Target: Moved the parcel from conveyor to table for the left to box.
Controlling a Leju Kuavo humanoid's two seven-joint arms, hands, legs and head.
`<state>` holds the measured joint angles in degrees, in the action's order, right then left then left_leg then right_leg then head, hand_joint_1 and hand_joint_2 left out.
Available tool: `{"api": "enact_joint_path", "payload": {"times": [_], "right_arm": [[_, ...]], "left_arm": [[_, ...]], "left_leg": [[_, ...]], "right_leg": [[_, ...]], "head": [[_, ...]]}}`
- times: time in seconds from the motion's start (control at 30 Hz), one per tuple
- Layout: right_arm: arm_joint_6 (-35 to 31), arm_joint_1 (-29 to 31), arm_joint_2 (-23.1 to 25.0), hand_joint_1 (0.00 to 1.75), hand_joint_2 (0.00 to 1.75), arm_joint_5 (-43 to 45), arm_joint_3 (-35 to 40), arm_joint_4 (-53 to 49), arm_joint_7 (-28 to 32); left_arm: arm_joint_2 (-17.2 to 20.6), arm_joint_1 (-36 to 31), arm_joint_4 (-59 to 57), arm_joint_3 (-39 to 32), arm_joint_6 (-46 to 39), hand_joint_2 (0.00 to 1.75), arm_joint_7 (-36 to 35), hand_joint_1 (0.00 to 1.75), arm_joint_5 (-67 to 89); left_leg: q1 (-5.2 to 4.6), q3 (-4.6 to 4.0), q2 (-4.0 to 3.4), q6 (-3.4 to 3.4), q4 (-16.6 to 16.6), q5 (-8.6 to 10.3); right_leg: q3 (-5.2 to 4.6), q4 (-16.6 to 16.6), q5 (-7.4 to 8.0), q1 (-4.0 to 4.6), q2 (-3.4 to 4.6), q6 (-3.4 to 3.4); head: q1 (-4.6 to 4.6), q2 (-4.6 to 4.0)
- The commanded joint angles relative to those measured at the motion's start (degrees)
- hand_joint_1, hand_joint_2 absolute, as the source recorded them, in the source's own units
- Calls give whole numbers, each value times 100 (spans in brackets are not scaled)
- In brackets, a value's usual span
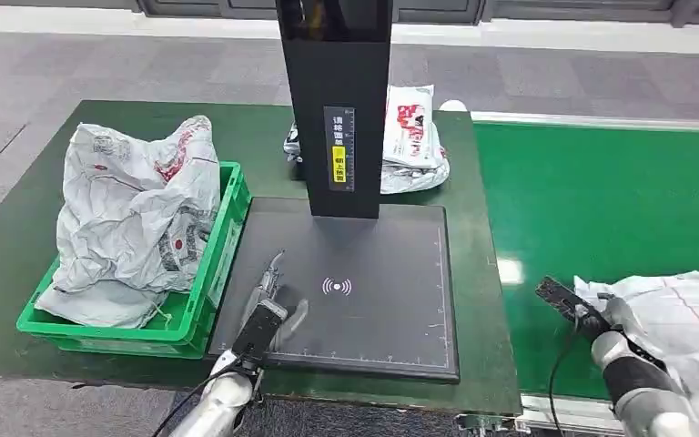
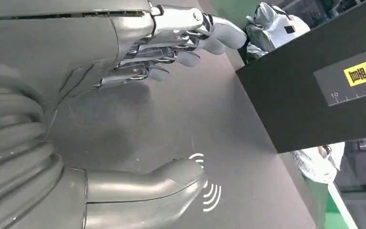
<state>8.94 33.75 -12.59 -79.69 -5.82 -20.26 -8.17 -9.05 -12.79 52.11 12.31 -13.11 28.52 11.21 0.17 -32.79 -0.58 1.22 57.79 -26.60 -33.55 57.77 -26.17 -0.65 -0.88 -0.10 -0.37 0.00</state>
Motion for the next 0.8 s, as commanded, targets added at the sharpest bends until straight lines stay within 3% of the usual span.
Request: {"api": "enact_joint_path", "payload": {"times": [0.03,0.3,0.43,0.5,0.6,0.73,0.8], "right_arm": [[201,29,200,175,175,92,527,421,-60],[75,116,202,175,175,164,664,345,-76],[-391,220,237,175,175,153,771,201,-227],[-897,320,300,175,175,154,852,32,-277],[-2269,440,559,175,175,497,807,-682,-17],[-1969,337,553,175,175,686,1089,-1147,-243],[-3039,204,713,175,175,1359,1055,-1696,497]], "left_arm": [[67,-147,-369,-255,88,175,-25,0,-113],[94,-142,-383,-294,207,175,-17,0,-259],[107,-54,-269,-336,240,175,-14,0,-323],[124,20,-155,-383,231,175,-30,0,-349],[121,180,129,-498,203,175,-76,0,-346],[100,227,212,-546,242,175,-120,0,-279],[77,225,234,-570,181,175,-74,0,-193]], "left_leg": [[8,9,-7,-1,-15,11],[3,29,-13,0,-6,4],[1,26,-16,-2,-6,5],[3,22,-21,-2,-7,6],[-3,14,-36,-4,-2,3],[-3,-12,-45,-4,-3,4],[1,9,-24,-4,-5,8]], "right_leg": [[9,-23,18,7,20,-2],[22,-7,10,2,21,3],[17,-6,12,1,25,2],[15,-8,15,2,32,2],[5,2,15,-4,45,4],[-3,3,18,-4,52,2],[2,-3,14,1,34,3]], "head": [[-2,0],[-2,0],[-2,0],[-2,0],[0,0],[0,0],[-2,0]]}}
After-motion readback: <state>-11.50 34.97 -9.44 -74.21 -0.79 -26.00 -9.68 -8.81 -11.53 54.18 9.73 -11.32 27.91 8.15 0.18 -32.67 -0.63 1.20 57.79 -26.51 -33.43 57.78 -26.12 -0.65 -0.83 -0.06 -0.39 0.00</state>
